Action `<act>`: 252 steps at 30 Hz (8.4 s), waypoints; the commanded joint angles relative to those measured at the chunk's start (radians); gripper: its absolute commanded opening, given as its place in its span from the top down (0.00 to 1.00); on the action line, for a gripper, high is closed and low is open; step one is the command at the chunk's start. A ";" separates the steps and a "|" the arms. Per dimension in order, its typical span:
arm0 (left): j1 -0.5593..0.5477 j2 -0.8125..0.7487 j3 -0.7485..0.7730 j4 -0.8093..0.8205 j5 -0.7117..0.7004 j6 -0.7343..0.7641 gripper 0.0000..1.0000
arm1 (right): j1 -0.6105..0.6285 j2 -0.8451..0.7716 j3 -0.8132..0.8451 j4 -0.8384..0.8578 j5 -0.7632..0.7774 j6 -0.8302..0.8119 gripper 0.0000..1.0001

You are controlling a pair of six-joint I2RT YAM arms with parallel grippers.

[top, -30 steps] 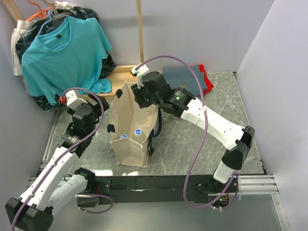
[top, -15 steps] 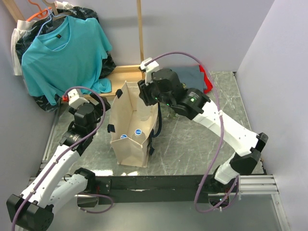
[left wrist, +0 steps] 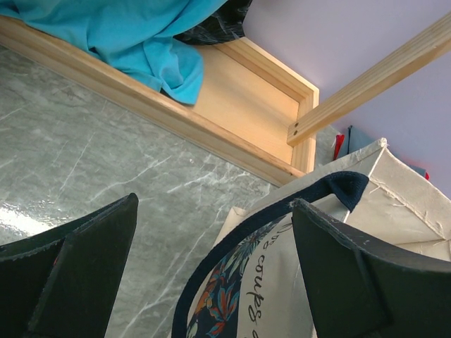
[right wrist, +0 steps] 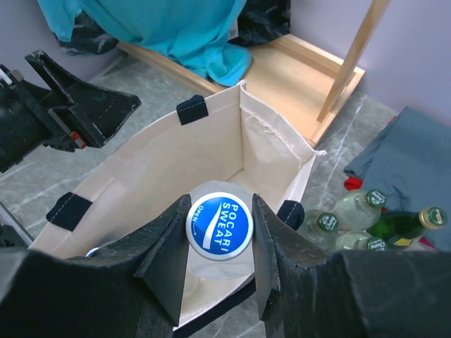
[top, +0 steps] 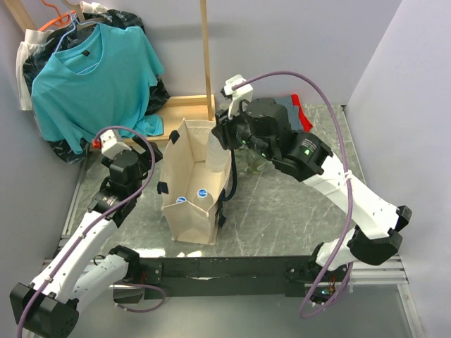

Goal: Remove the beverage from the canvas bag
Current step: Take out the drink from the canvas bag, then place the drink at the center of the board.

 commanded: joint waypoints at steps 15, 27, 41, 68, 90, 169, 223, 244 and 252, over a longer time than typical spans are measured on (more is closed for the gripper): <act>0.002 0.014 0.020 0.039 0.027 -0.001 0.04 | 0.024 -0.157 -0.007 0.258 0.152 -0.044 1.00; 0.002 0.014 0.019 0.042 0.030 -0.003 0.04 | 0.026 -0.183 -0.018 0.279 0.244 -0.098 1.00; 0.002 0.012 0.011 0.051 0.043 -0.007 0.04 | 0.017 -0.236 -0.136 0.289 0.413 -0.086 1.00; 0.002 0.026 0.013 0.056 0.047 -0.007 0.04 | -0.150 -0.305 -0.357 0.316 0.382 0.035 1.00; 0.000 0.037 0.019 0.057 0.066 -0.009 0.04 | -0.157 -0.368 -0.717 0.546 0.333 0.108 1.00; 0.002 0.025 0.006 0.042 0.033 -0.014 0.04 | -0.131 -0.140 -0.846 0.839 0.285 0.104 1.00; 0.002 0.015 0.003 0.037 0.041 -0.009 0.04 | -0.097 -0.178 -0.797 0.720 0.333 0.132 0.40; 0.002 -0.012 0.005 0.010 -0.006 -0.040 0.04 | -0.094 -0.281 -0.756 0.686 0.292 0.106 0.37; 0.002 -0.077 -0.023 0.024 -0.036 -0.043 0.04 | -0.094 -0.295 -0.655 0.586 0.121 0.069 0.34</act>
